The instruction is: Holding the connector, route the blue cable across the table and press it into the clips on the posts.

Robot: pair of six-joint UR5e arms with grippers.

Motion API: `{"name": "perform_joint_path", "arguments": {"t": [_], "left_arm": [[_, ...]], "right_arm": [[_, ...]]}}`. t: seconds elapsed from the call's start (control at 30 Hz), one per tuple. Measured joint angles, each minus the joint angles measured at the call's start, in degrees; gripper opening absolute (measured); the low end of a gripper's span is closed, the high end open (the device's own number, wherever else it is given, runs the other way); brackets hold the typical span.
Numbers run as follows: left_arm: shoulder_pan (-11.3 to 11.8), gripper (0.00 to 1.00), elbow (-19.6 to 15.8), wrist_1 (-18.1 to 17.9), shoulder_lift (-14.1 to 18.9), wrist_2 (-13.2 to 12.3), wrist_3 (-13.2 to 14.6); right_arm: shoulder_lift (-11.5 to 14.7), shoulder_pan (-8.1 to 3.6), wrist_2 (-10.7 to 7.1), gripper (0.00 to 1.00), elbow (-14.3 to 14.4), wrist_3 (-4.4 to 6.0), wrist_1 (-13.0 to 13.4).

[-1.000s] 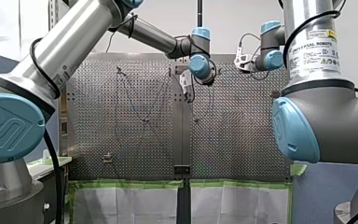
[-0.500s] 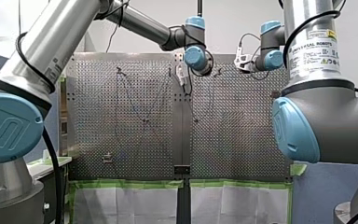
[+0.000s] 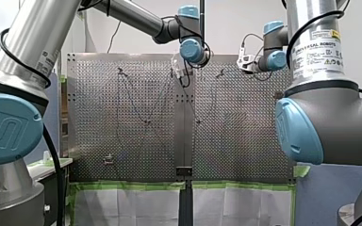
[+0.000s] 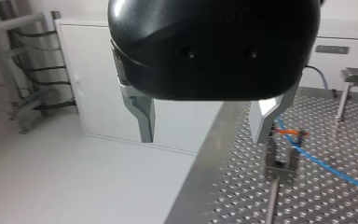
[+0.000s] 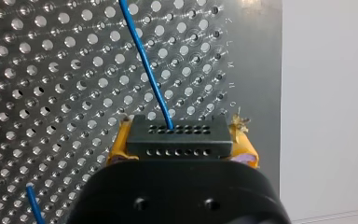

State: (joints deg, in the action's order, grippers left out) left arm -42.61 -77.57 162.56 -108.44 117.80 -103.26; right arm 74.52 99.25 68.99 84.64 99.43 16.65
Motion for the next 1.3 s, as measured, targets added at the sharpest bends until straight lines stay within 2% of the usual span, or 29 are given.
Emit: {"name": "perform_joint_path", "arguments": {"t": [0.57, 0.73, 0.93, 1.07, 1.3], "left_arm": [[0.88, 1.0, -8.21, -8.25, 8.22, 0.01, -2.99], [0.89, 1.0, -10.83, -10.83, 10.83, 0.1, -4.95], [0.4, 1.0, -13.94, -13.98, 13.87, 2.3, -5.73], [0.11, 1.0, -16.02, -16.03, 14.09, 4.31, -5.7], [-0.14, 1.0, -19.66, -19.67, 11.39, 6.88, -5.79]], "right_arm": [[0.0, 0.0, 0.0, 0.0, 0.0, 0.0, 0.0], [0.0, 0.0, 0.0, 0.0, -0.01, 0.0, 0.0], [0.0, 0.0, 0.0, 0.0, 0.0, 0.0, 0.0], [0.0, 0.0, 0.0, 0.0, 0.0, 0.0, 0.0], [0.0, 0.0, 0.0, 0.0, -0.01, 0.0, 0.0]]}}
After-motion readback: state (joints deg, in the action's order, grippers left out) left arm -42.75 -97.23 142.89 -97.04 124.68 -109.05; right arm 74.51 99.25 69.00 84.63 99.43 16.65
